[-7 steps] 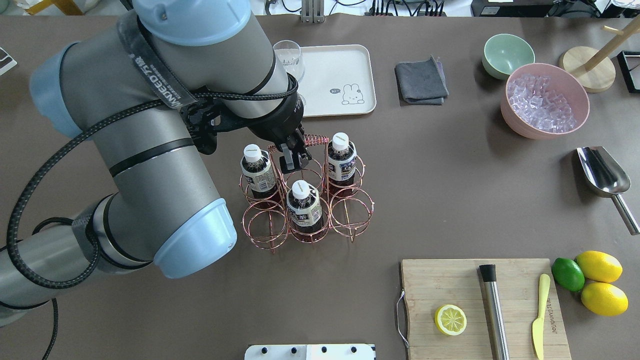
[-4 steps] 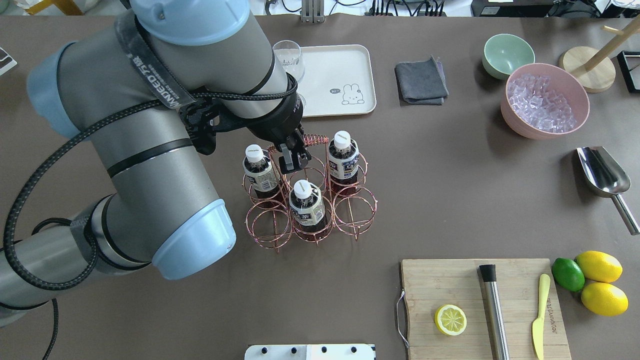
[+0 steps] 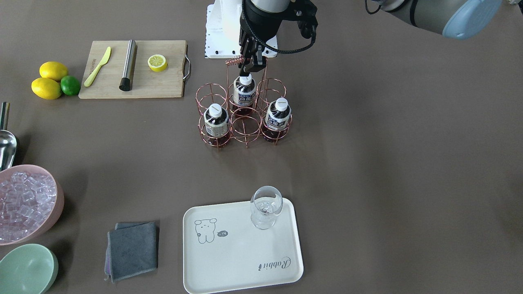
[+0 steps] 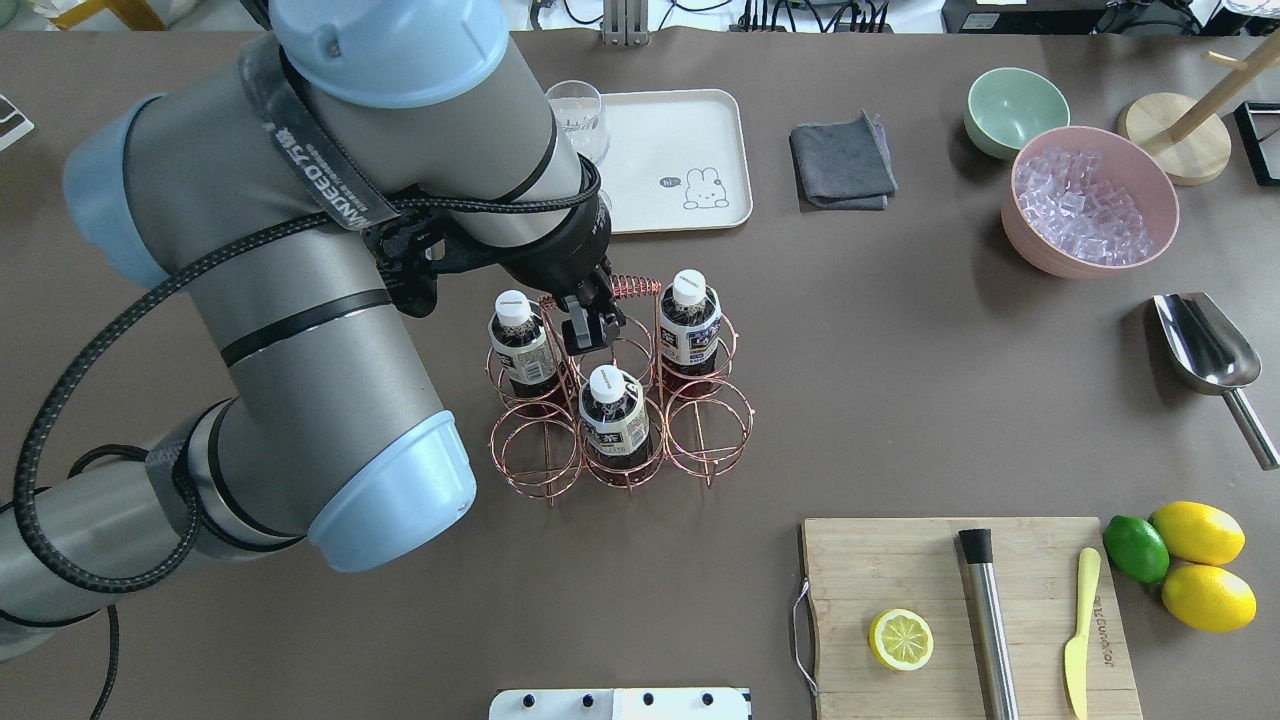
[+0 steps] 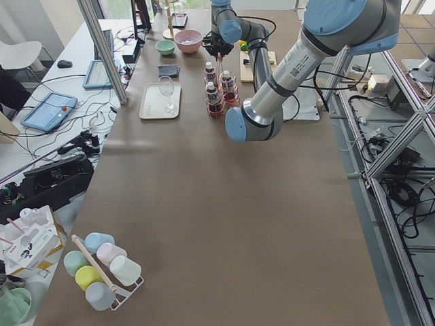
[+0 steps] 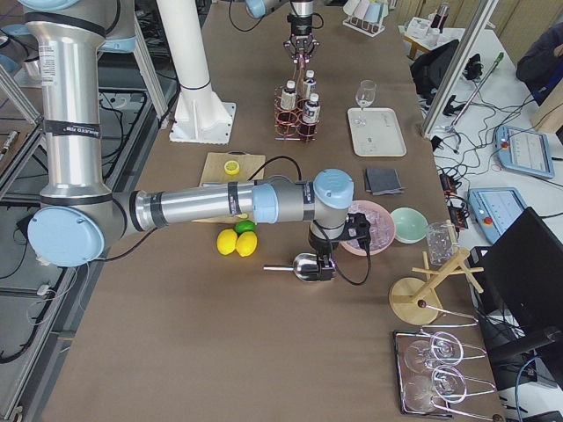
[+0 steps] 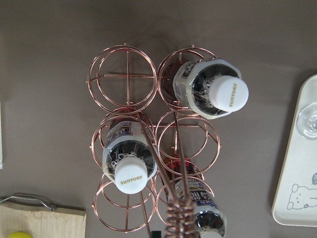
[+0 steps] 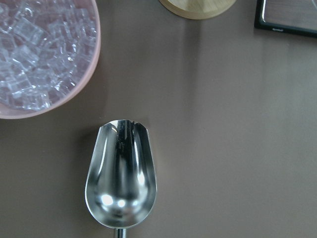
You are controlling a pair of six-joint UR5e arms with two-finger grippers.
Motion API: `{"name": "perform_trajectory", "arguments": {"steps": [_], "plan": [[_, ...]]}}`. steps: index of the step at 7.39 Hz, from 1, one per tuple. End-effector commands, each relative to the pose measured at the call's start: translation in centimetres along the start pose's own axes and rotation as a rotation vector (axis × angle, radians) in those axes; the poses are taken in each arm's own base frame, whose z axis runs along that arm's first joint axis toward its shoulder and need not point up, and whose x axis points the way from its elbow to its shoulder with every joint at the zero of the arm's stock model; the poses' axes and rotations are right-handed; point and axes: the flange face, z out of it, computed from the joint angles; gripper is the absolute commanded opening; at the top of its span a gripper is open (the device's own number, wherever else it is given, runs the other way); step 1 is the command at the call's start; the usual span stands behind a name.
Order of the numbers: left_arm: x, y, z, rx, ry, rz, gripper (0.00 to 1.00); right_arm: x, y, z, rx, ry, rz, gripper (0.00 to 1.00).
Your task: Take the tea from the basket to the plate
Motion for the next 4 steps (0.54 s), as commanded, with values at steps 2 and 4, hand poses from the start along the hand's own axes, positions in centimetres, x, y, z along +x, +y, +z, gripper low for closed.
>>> {"name": "perform_trajectory", "arguments": {"steps": [2, 4], "plan": [[-0.2, 0.0, -0.1, -0.003, 0.003, 0.004, 0.00, -8.9, -3.8, -8.0, 0.158, -0.093, -0.174, 1.00], [-0.2, 0.0, -0.1, 0.003, 0.004, 0.001, 0.00, -19.0, -7.4, -11.6, 0.234, -0.184, -0.376, 1.00]]}}
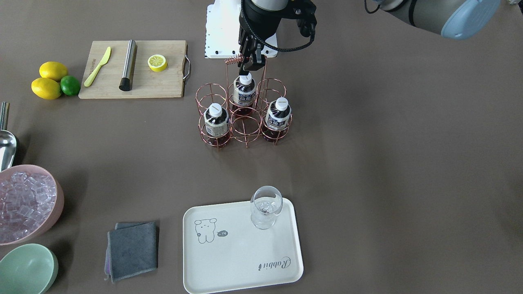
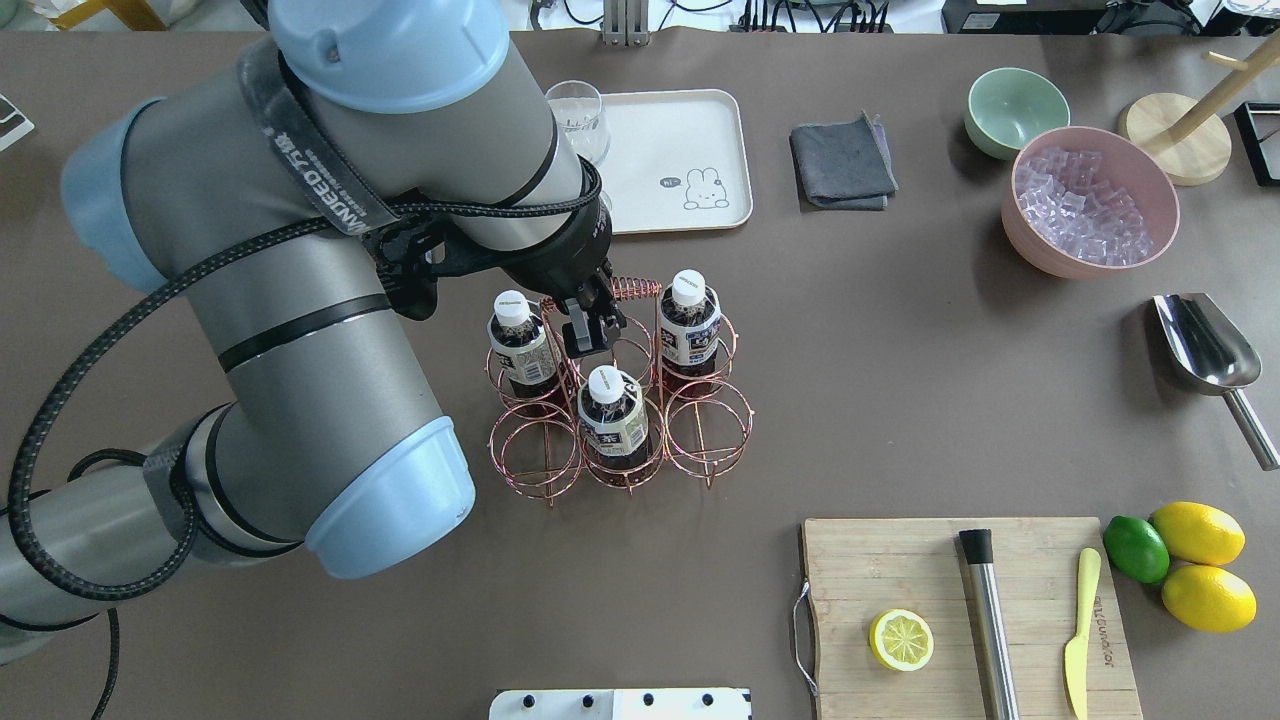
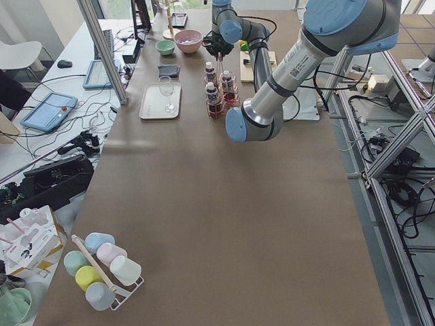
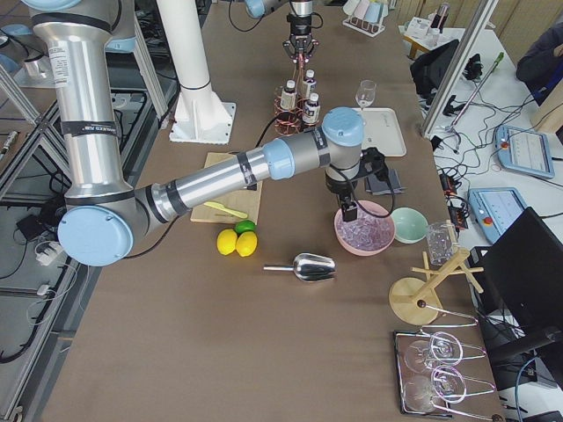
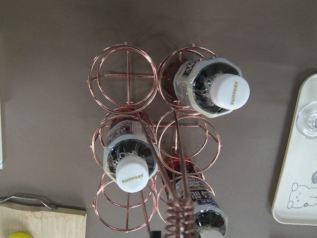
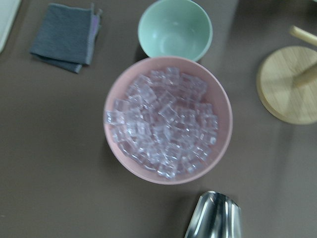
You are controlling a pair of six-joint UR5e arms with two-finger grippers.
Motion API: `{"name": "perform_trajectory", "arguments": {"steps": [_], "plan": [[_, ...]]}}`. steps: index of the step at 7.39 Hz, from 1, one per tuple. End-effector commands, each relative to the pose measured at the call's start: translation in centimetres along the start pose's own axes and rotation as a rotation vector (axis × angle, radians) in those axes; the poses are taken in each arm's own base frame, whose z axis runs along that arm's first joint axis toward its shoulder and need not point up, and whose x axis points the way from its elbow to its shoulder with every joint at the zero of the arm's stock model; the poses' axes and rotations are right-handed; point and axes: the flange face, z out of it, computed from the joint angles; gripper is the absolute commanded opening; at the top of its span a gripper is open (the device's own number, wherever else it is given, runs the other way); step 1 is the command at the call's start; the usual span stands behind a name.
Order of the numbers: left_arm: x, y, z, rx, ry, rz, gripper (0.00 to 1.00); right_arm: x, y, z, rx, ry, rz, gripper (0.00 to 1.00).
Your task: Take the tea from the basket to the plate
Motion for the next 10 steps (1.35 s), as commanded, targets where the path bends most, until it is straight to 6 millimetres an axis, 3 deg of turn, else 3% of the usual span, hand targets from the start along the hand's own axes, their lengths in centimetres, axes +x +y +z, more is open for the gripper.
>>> {"name": "perform_trajectory", "arguments": {"steps": [1, 2, 3, 5, 6, 8, 9, 10], "plan": [[0.0, 0.0, 0.0, 0.004, 0.001, -0.002, 0.00, -11.7, -6.1, -1.7, 0.101, -0.110, -0.234, 1.00], [-0.1, 0.0, 0.1, 0.004, -0.001, -0.001, 0.00, -15.7, -6.4, -0.8, 0.116, -0.155, -0.226, 0.99], [-0.1, 0.0, 0.1, 0.004, -0.002, -0.001, 0.00, -19.7, -6.4, 0.0, 0.216, -0.215, -0.394, 0.99], [-0.1, 0.0, 0.1, 0.004, -0.001, -0.001, 0.00, -26.4, -9.4, 1.9, 0.350, -0.276, -0.494, 0.99], [-0.1, 0.0, 0.1, 0.004, -0.001, -0.001, 0.00, -32.4, -9.8, 4.1, 0.375, -0.284, -0.547, 0.99], [-0.1, 0.0, 0.1, 0.004, -0.001, -0.001, 0.00, -41.2, -8.5, 7.5, 0.423, -0.295, -0.625, 0.99], [-0.1, 0.0, 0.1, 0.004, -0.001, -0.001, 0.00, -44.0, -7.1, 9.5, 0.447, -0.318, -0.622, 0.99], [0.0, -0.1, 0.2, 0.008, -0.002, -0.003, 0.00, -45.2, -6.1, 10.8, 0.453, -0.358, -0.625, 0.99]]}}
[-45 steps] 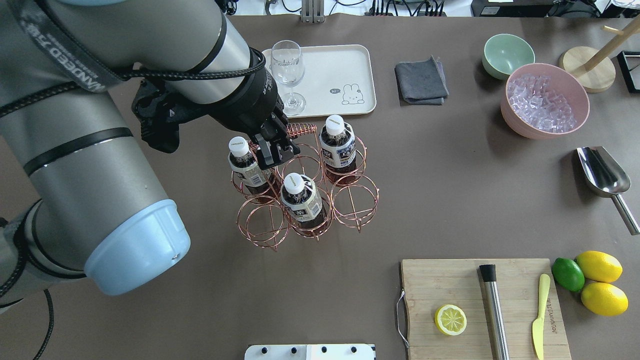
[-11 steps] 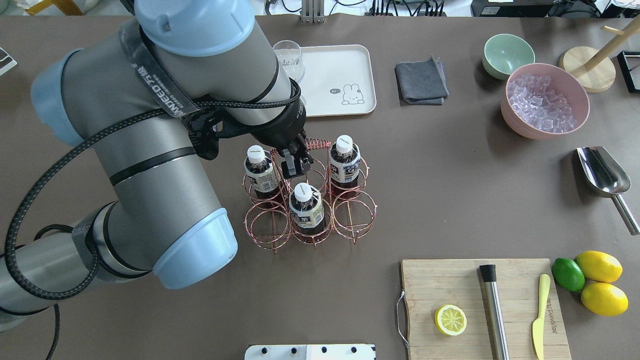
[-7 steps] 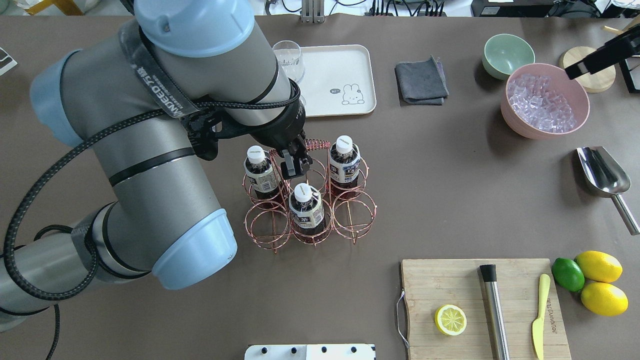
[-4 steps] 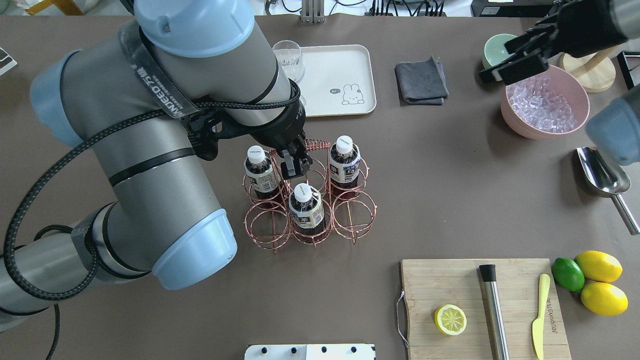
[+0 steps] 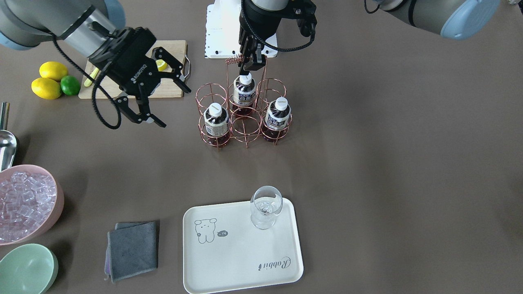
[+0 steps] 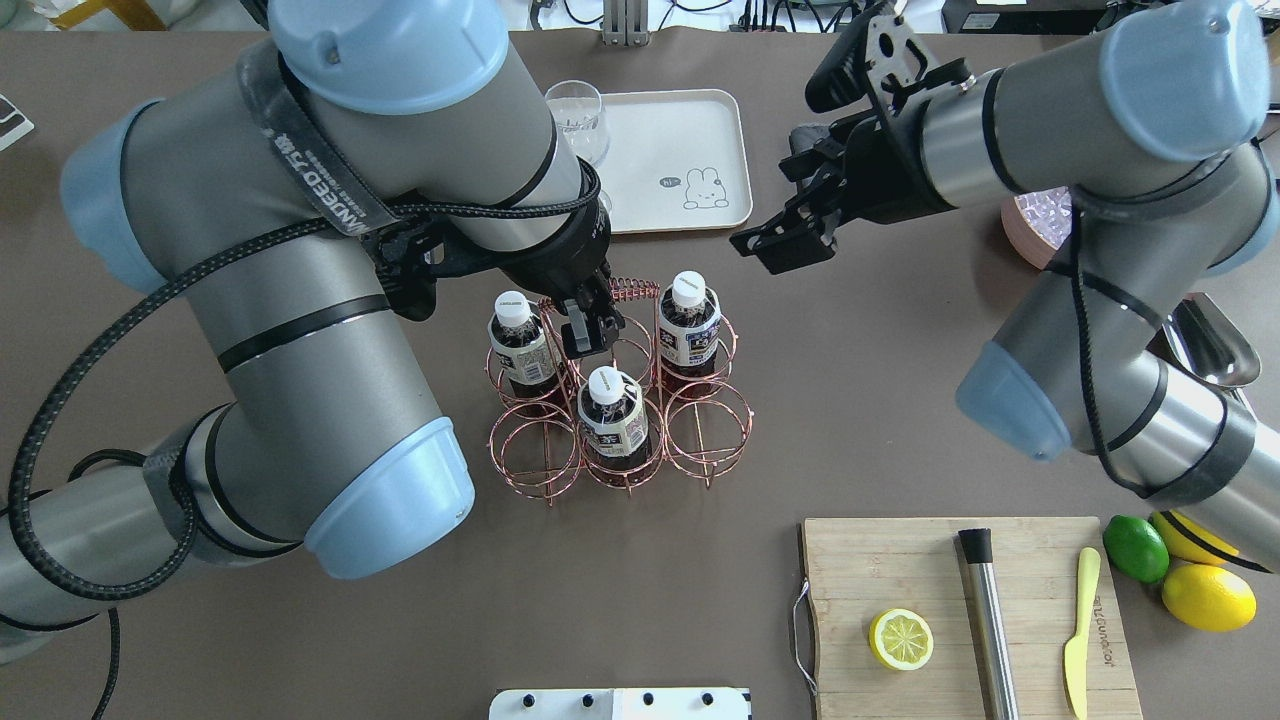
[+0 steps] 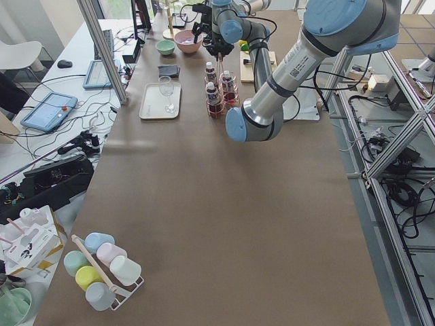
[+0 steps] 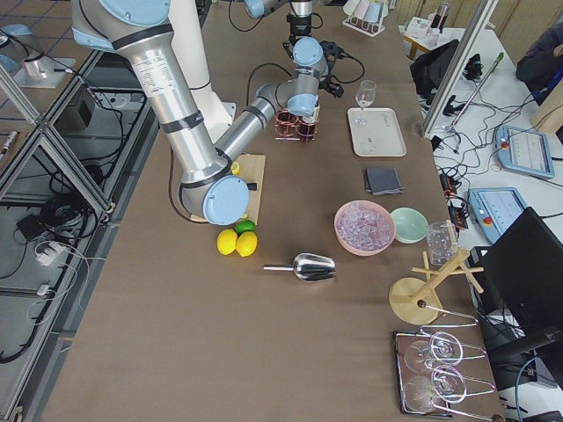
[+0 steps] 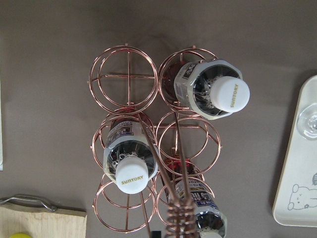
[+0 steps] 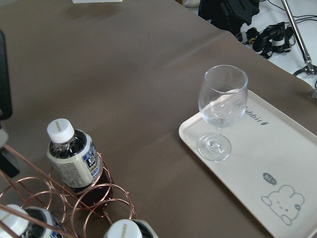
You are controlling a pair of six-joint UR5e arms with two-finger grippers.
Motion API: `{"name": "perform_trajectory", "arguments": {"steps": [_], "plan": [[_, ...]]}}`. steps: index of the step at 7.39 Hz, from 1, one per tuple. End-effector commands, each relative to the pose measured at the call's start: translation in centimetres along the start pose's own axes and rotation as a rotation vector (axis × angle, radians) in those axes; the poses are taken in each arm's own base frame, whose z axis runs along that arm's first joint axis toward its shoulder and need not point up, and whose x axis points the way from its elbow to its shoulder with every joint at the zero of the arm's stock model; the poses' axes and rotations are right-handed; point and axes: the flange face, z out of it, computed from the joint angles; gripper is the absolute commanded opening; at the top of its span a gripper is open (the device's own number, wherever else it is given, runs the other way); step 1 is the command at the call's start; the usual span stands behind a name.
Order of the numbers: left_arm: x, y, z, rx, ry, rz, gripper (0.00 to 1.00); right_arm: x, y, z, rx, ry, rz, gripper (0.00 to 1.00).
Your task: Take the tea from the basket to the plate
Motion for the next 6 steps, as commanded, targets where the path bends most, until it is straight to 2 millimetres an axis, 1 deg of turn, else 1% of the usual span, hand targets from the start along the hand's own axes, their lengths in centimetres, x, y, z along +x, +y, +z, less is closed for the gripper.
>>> {"name": "perform_trajectory", "arguments": {"steps": [1, 2, 3, 6], "plan": [[0.1, 0.0, 0.1, 0.002, 0.000, -0.001, 0.00, -4.5, 1.4, 4.3, 0.034, -0.042, -0.005, 0.98], [0.0, -0.1, 0.0, 0.001, 0.000, -0.001, 0.00, -5.0, 1.8, 5.2, 0.029, -0.032, -0.004, 0.97], [-0.1, -0.1, -0.1, -0.002, -0.001, 0.001, 0.00, -5.4, 2.1, 5.7, 0.025, -0.034, -0.006, 0.92], [-0.1, -0.1, -0.1, -0.002, -0.001, -0.001, 0.00, -5.8, 2.5, 5.9, 0.023, -0.037, -0.009, 0.90]]}}
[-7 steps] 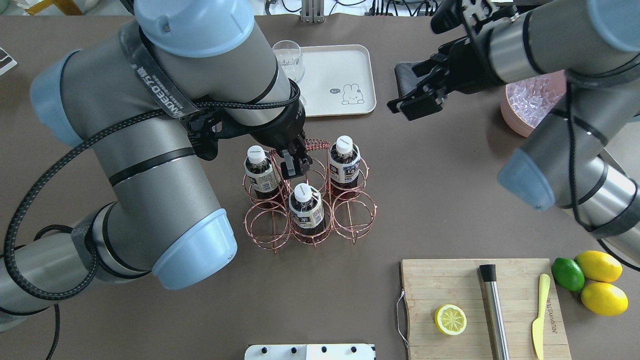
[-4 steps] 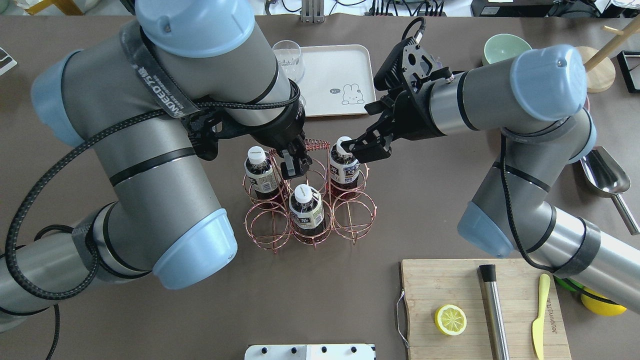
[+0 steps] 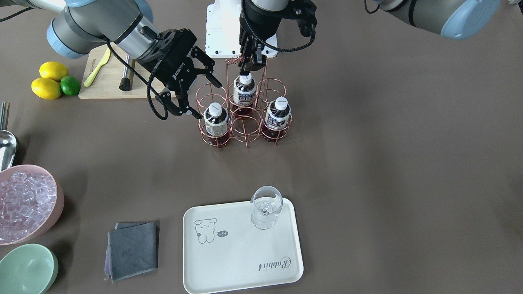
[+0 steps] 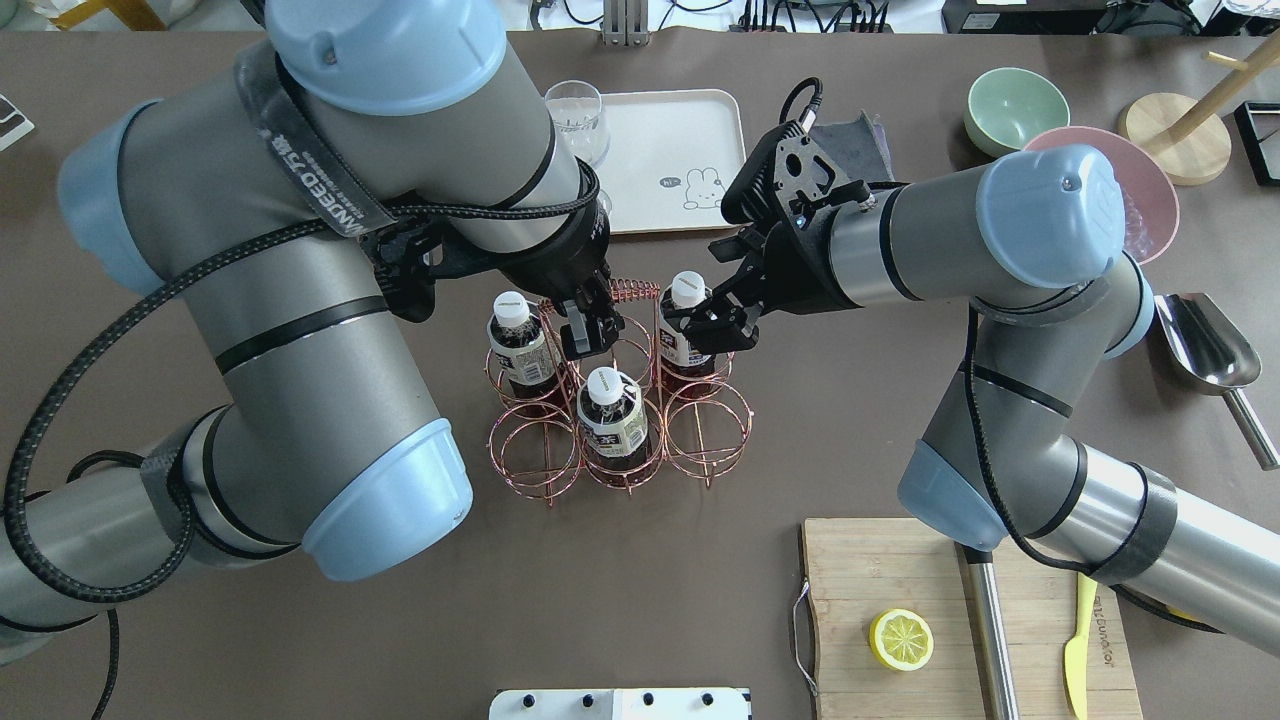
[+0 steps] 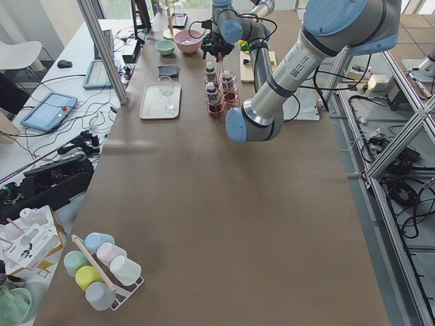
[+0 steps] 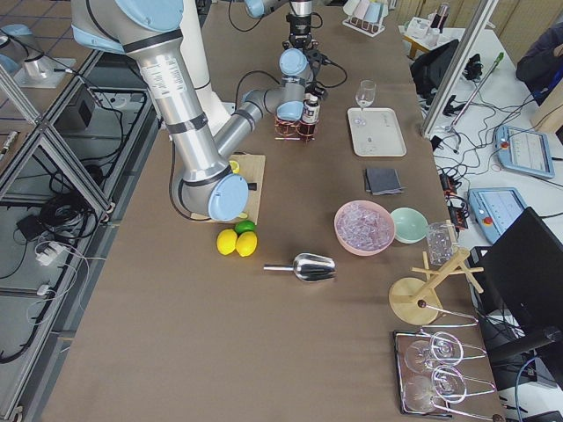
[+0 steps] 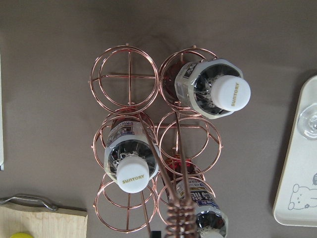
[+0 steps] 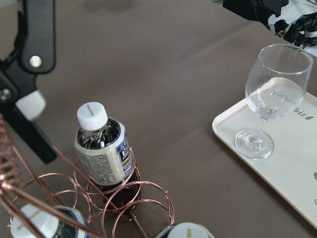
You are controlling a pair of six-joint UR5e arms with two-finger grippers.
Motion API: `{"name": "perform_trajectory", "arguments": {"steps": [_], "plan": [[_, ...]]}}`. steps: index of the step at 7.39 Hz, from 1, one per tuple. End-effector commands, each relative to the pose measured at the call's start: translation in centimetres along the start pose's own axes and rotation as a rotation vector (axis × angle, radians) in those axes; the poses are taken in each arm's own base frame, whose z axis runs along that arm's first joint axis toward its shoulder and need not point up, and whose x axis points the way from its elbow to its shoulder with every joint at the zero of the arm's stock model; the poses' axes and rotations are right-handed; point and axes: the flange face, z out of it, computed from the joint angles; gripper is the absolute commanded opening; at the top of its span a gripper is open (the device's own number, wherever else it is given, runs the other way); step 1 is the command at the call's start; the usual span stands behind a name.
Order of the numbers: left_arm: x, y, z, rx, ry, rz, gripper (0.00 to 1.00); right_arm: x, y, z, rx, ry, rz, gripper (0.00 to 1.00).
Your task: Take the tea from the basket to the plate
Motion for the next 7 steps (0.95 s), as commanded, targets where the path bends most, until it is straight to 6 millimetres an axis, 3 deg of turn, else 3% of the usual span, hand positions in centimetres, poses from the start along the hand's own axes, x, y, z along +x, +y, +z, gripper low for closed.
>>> {"name": "perform_trajectory", "arguments": {"steps": [1, 7], "plan": [[0.00, 0.00, -0.01, 0.000, 0.000, 0.000, 0.00, -0.15, 0.29, 0.28, -0.003, -0.002, -0.001, 0.86], [-0.01, 0.08, 0.12, 0.002, 0.000, 0.000, 0.00, 0.52, 0.36, 1.14, -0.008, 0.026, -0.007, 0.68]]}}
